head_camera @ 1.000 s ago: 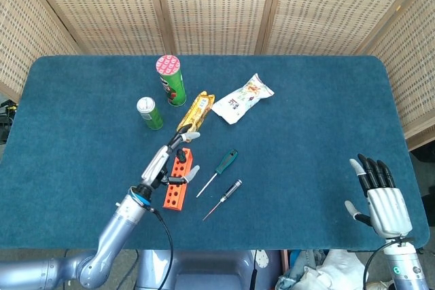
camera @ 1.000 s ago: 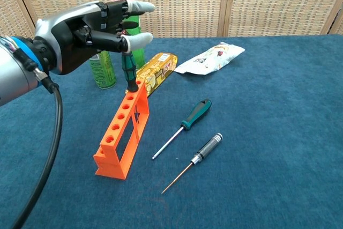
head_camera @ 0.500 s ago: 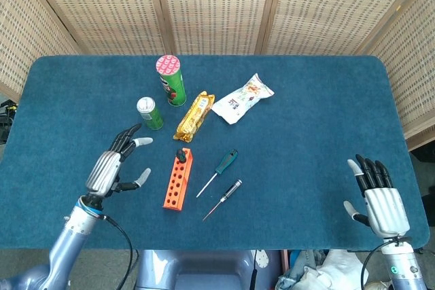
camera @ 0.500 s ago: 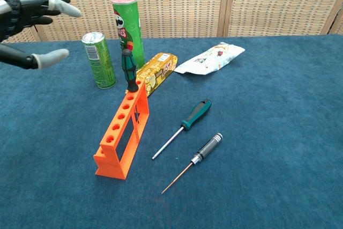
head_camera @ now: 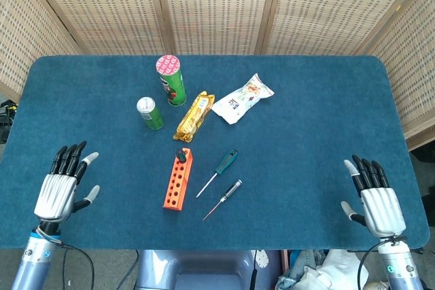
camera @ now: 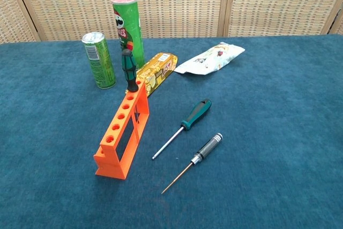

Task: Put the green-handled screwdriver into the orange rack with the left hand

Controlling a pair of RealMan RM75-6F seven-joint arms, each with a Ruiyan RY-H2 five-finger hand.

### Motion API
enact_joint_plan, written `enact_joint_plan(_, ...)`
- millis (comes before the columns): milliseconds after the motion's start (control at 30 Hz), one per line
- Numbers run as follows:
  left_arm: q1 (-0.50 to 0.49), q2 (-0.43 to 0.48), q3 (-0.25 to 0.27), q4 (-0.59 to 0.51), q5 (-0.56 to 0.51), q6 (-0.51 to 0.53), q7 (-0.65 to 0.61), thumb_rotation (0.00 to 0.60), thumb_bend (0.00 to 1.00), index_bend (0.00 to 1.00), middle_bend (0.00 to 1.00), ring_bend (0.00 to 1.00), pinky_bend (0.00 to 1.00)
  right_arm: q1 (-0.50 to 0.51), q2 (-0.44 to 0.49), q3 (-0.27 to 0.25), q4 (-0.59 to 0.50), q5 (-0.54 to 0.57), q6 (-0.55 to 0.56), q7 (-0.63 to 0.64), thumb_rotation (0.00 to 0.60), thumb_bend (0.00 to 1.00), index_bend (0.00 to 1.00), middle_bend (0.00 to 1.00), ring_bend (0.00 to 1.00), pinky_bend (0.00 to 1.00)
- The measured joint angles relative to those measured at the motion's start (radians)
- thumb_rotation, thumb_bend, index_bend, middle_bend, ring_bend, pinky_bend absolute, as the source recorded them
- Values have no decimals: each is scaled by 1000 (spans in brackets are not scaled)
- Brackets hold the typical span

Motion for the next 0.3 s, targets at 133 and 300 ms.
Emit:
enact_joint_plan(133,32,-14,6,37,-5,34,5,600,281,159,0,0,0,5,-5,-2,2,0,-11,-5,600,240,0,0,0,0)
enact_joint_plan(300,57,-9,0,36,-3,62,-10,600,280,154,0,0,0,7,-9,-5,5,-4,-13,-8,600,241,0,0,0,0)
